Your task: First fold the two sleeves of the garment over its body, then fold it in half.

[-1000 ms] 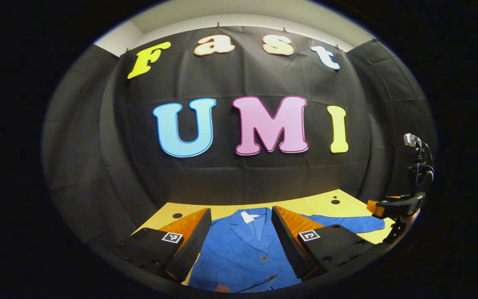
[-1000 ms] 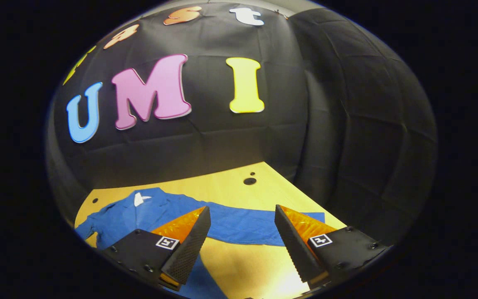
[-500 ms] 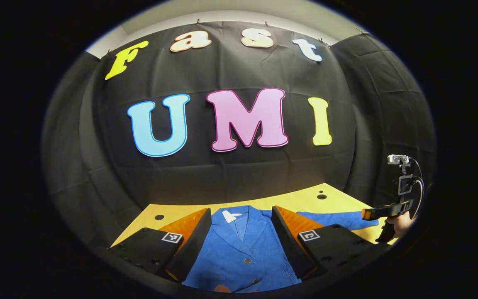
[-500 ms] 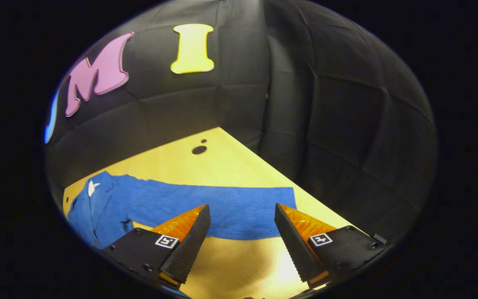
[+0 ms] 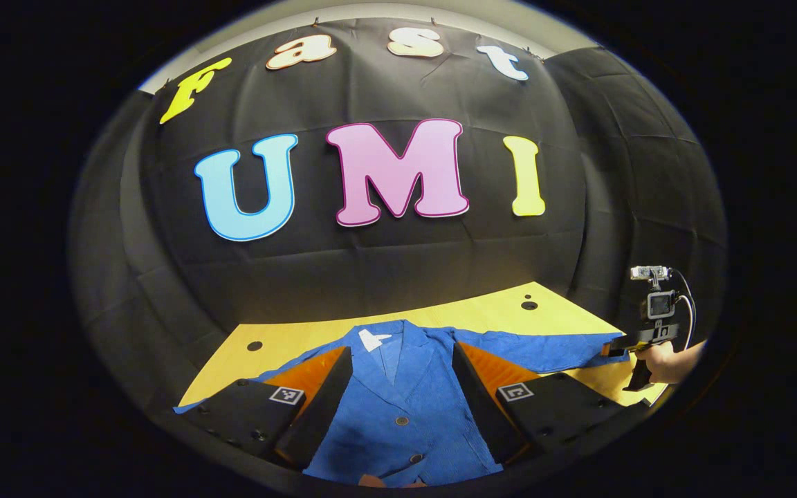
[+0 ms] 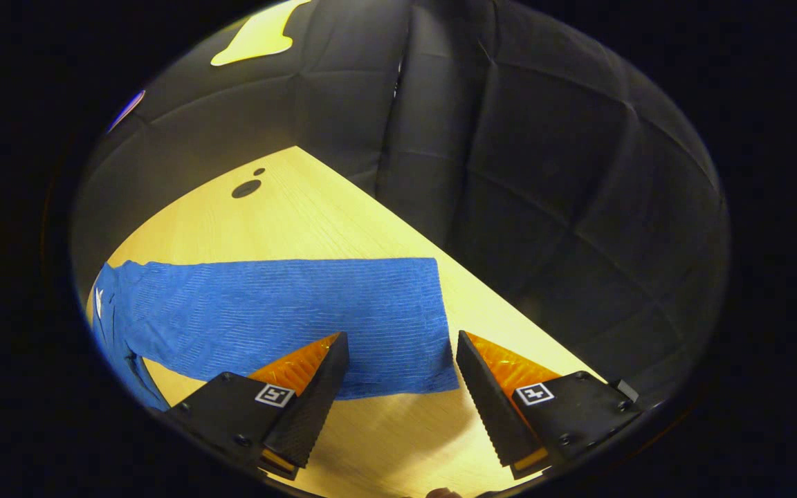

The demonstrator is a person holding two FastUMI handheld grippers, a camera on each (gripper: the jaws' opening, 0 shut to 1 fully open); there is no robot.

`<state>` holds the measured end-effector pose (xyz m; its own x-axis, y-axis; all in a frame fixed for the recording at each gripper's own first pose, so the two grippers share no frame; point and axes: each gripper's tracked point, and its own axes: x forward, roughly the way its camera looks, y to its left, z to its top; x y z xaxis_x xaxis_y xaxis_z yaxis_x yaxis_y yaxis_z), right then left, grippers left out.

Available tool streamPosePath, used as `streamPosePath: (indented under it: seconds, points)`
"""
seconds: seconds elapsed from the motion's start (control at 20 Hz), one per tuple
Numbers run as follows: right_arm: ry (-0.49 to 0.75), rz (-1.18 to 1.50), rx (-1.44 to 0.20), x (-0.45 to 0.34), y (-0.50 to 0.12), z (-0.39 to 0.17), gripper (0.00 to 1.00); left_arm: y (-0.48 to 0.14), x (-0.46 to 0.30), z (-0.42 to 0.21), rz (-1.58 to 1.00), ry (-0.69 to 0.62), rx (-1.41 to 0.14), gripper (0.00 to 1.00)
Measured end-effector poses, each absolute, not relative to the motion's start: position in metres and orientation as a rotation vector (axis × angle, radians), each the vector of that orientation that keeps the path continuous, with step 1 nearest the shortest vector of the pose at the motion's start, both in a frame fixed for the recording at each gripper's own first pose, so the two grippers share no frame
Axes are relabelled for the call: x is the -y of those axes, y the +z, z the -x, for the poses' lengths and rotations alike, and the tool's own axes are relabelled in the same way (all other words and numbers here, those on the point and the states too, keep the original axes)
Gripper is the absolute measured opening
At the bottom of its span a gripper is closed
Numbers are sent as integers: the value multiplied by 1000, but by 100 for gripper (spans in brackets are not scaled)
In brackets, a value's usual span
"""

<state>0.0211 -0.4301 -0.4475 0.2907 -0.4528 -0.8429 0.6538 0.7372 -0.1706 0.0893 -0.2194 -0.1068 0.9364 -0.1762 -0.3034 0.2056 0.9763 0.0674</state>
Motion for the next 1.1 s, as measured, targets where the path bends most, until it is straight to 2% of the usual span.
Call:
streamPosePath:
  seconds: [0.05,0.1,0.15,0.3,0.45,0.5,0.55,0.6,0.7,0.8,0.85,1.1]
  points:
    - [-760,-240,-1030,433,-447,-21,100,-106,223,-90,-98,-202,-299,82]
    - [-769,-277,-1032,433,-448,-16,93,-105,225,-92,-103,-205,-298,84]
    - [-788,-305,-1020,433,-446,-16,100,-104,227,-93,-107,-208,-295,84]
    - [-743,-292,-1026,431,-440,-20,95,-102,233,-93,-115,-224,-285,83]
    - [-708,-321,-1019,425,-437,-25,53,-105,236,-87,-125,-245,-292,84]
    - [-726,-349,-1034,422,-440,-22,48,-106,233,-85,-129,-241,-298,84]
    - [-746,-366,-1023,423,-437,-27,18,-106,229,-83,-130,-236,-304,84]
    - [-738,-377,-1034,423,-441,-28,18,-107,226,-79,-126,-234,-311,84]
    - [-725,-395,-1040,421,-440,-31,5,-109,219,-75,-113,-224,-320,86]
    - [-693,-436,-1050,408,-438,-29,1,-110,210,-71,-105,-220,-332,84]
    - [-691,-450,-1025,403,-432,-33,1,-111,206,-70,-101,-221,-336,86]
    - [-699,-340,-916,385,-388,-45,1,-104,177,-69,-82,-219,-320,84]
